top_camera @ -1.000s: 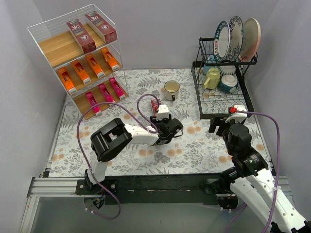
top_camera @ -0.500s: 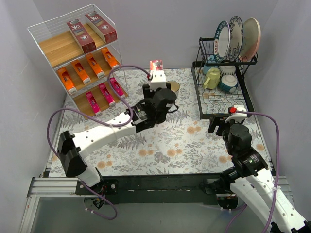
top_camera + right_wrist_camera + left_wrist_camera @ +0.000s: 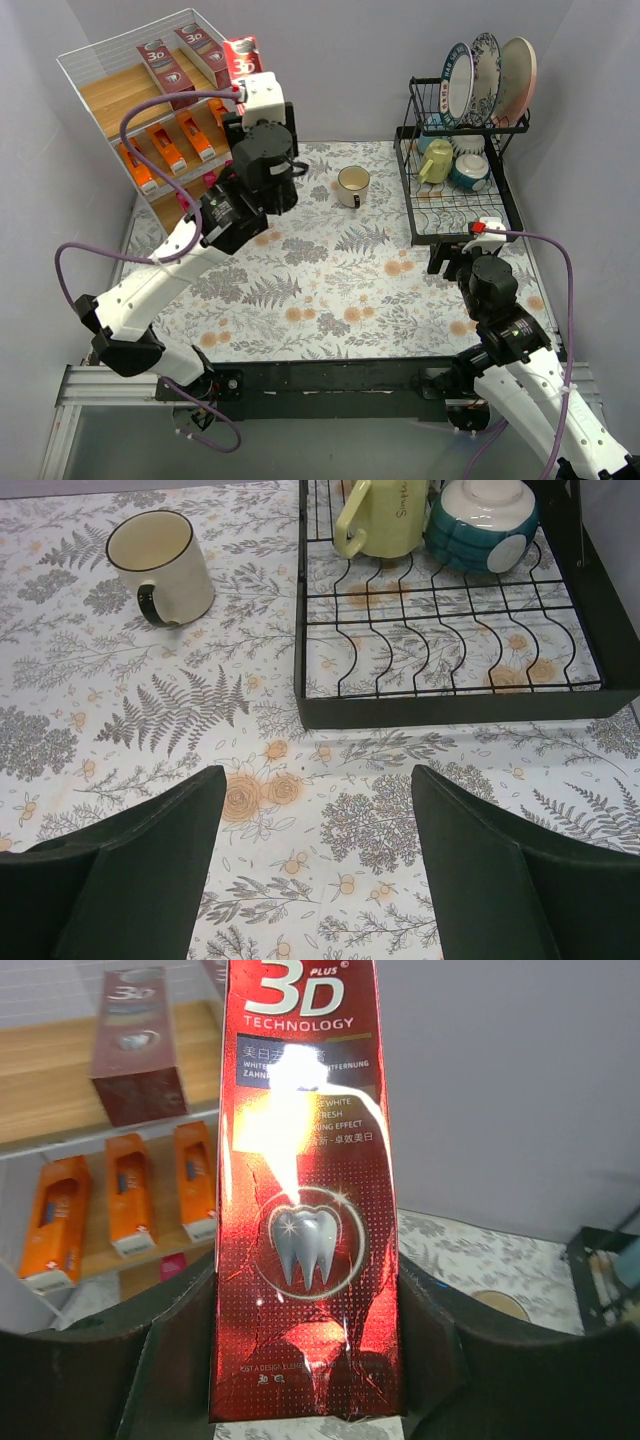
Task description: Place and organize the toothpastes onto the shelf
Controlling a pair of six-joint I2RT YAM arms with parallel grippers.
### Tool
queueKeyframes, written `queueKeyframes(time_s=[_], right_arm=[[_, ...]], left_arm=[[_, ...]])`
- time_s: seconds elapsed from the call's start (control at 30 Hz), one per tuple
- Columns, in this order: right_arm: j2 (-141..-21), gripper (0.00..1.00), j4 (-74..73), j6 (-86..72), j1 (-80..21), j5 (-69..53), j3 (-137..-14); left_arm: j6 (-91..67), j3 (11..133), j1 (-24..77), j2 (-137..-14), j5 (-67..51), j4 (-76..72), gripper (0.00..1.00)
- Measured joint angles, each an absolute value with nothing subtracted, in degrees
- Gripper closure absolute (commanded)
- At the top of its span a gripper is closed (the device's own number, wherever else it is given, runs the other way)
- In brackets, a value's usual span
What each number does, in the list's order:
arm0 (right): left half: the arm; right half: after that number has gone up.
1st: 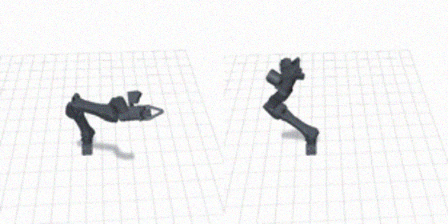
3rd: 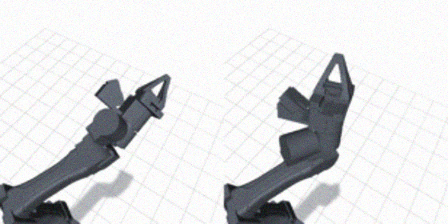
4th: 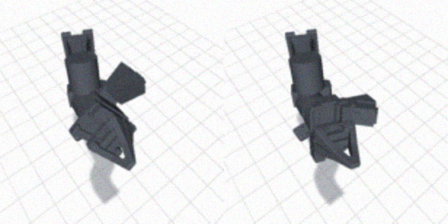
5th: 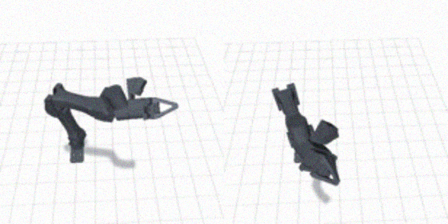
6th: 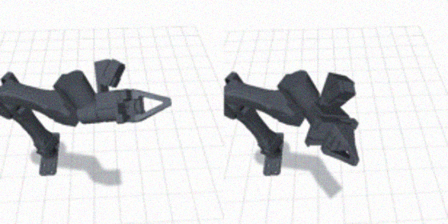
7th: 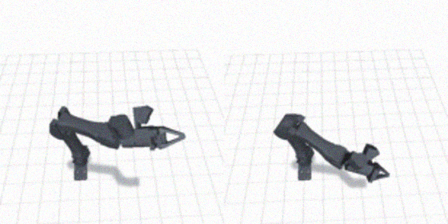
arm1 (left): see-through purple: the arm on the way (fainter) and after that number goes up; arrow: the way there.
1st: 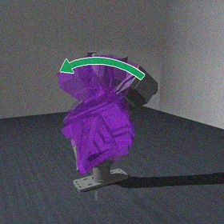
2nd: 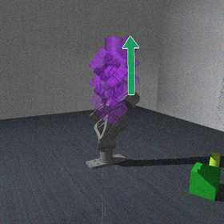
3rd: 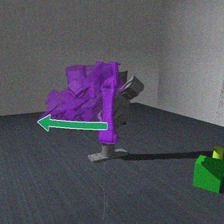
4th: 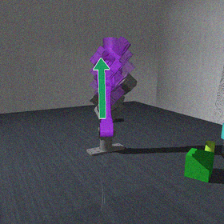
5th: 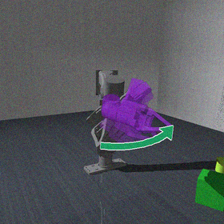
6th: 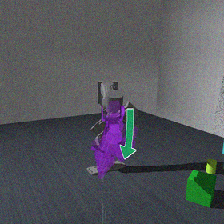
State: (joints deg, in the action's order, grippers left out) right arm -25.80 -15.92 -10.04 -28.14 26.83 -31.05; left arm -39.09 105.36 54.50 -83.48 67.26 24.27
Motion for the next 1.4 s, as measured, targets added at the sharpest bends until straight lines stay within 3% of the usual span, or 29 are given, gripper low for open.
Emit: queueKeyframes(time_s=[0.33, 0.87, 1.17, 1.4], right_arm=[[-26.3, 0.17, -15.4, -9.5, -28.1, 26.4, -31.0], [-26.8, 0.17, -15.2, -9.0, -28.1, 24.8, -31.0], [-27.5, 0.17, -14.9, -9.0, -28.1, 23.5, -31.0], [-28.4, 0.17, -14.8, -8.9, -28.1, 22.1, -30.9]], left_arm=[[-34.8, 106.6, 39.2, -81.5, 64.7, 24.2, 0.58], [-41.4, 105.6, 14.8, -79.1, 51.0, 29.9, 0.56], [-44.0, 105.4, 7.7, -82.6, 46.6, 31.6, 0.49], [-44.9, 105.3, 4.9, -83.7, 44.2, 32.1, 0.35]])
